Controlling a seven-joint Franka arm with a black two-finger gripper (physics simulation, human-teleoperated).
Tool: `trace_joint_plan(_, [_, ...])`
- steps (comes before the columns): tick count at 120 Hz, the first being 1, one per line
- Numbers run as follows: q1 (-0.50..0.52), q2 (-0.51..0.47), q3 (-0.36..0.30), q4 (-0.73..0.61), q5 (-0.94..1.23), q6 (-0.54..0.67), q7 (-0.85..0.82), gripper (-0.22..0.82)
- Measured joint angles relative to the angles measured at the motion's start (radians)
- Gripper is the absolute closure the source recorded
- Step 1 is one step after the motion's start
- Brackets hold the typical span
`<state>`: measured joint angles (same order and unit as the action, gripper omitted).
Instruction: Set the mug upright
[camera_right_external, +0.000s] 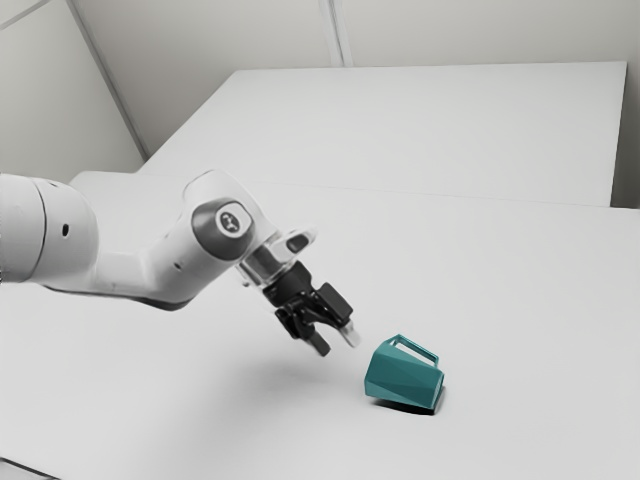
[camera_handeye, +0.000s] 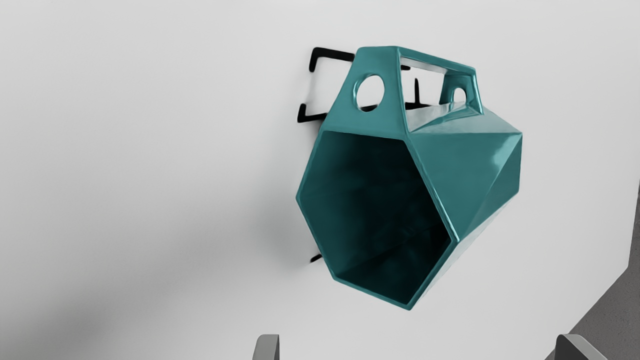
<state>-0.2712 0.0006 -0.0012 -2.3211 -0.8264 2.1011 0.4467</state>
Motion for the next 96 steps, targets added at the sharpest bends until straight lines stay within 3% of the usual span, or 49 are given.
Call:
trace_joint_plan(46, [-0.008,0.083,-0.012,0.004,-0.248,0.069,0.188,0.00])
trace_joint_plan(96, [-0.046,0.111,-0.024,0.006,-0.350,0.083,0.325,0.00])
